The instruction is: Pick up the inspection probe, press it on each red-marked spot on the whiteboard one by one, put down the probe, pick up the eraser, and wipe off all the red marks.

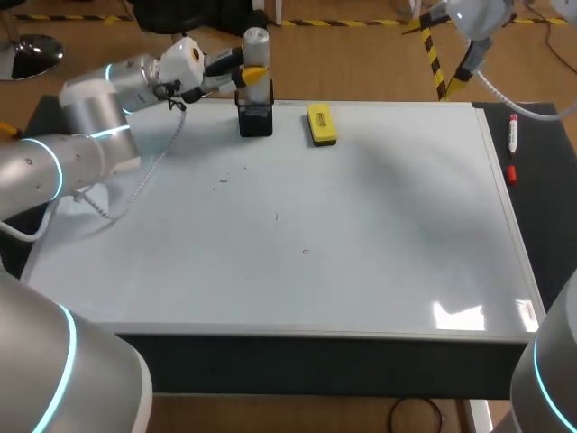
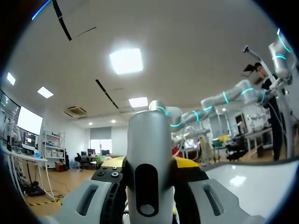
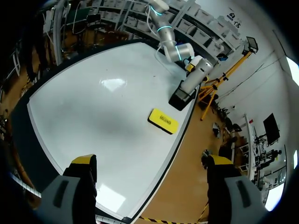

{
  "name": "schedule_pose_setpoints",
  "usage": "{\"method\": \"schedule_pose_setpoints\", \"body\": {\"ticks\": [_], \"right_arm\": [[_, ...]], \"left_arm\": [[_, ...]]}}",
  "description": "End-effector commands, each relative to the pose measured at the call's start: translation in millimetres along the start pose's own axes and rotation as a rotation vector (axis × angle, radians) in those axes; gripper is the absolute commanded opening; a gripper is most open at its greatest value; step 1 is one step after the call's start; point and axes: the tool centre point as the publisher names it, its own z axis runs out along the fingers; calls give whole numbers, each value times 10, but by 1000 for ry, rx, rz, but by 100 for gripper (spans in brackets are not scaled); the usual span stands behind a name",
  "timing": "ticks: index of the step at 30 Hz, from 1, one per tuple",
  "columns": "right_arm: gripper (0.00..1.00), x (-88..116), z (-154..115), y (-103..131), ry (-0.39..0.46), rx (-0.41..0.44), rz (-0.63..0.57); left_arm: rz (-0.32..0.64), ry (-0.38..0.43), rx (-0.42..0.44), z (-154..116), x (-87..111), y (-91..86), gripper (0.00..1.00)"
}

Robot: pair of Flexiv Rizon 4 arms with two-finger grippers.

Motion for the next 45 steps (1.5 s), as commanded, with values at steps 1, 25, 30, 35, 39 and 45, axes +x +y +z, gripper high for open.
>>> {"method": "schedule_pose_setpoints", "body": {"ticks": [1,25,30,35,39,45], "right_arm": [[100,-1,-11,-1,4,2,-1],[100,-1,-11,-1,4,2,-1],[100,-1,-11,-1,4,2,-1],[100,-1,-11,-1,4,2,-1],[100,-1,-11,-1,4,2,-1],[100,-1,-11,-1,4,2,-1]], "left_arm": [[0,16,16,-30,-63,94,0],[24,-5,-21,-78,12,102,100],[26,-8,-22,-86,31,78,100],[39,-22,-50,-99,46,38,100],[59,-42,-99,-130,54,-29,100],[90,-75,-151,-223,56,-165,100]]}}
